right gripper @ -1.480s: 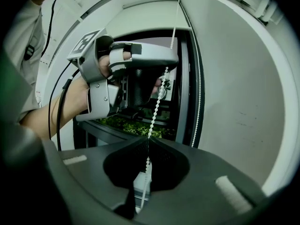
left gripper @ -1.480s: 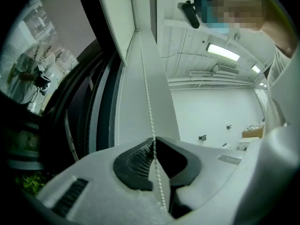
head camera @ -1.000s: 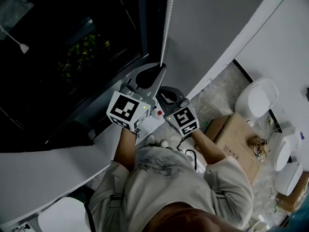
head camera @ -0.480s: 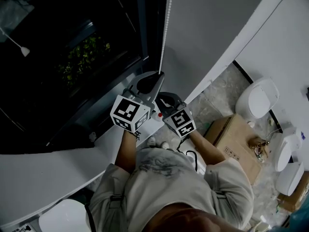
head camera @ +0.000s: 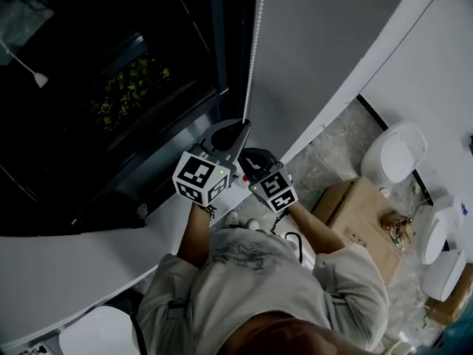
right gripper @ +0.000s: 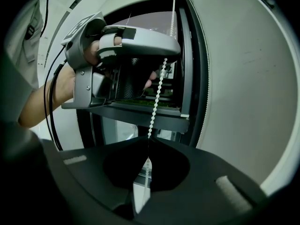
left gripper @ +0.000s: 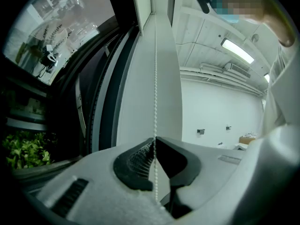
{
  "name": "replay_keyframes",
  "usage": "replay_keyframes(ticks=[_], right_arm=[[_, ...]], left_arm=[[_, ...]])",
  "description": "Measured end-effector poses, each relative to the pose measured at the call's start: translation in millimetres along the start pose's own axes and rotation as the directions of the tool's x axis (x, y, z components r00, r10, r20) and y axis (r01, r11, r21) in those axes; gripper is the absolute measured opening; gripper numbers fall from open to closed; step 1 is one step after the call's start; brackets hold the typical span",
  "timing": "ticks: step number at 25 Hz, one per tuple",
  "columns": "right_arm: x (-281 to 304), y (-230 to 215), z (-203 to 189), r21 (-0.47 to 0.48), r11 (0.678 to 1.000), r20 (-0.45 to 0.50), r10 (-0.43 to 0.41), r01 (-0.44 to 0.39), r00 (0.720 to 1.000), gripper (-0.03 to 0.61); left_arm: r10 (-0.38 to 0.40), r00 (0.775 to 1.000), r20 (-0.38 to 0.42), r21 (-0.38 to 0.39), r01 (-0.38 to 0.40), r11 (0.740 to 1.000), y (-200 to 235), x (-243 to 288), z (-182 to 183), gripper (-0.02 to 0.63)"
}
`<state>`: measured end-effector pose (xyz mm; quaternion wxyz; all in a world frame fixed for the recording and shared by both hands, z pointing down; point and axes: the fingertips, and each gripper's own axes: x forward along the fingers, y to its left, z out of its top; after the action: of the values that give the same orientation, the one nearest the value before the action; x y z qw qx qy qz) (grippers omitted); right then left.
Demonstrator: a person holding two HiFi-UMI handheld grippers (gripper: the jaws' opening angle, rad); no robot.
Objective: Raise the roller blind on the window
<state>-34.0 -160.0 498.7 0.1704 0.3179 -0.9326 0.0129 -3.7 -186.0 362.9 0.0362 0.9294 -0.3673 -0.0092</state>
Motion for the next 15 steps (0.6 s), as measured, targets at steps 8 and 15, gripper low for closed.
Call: replay_keyframes(ticks=[8, 15], right_arm=[[2, -1, -14, 0.006, 1.0, -0.028, -0.004, 0.004, 1.0, 0.011], [-2, -3, -12, 0.009, 1.0, -0.021, -0.012, 0.012, 1.0, 0.014]], left_arm=[[-0.005, 1.0, -0.015, -0.026, 0.005, 1.0, -2, -1, -14, 0.023], [-0.007, 1.0, -0.017, -0.019, 0.007, 1.0, -3, 0, -12, 0.023]])
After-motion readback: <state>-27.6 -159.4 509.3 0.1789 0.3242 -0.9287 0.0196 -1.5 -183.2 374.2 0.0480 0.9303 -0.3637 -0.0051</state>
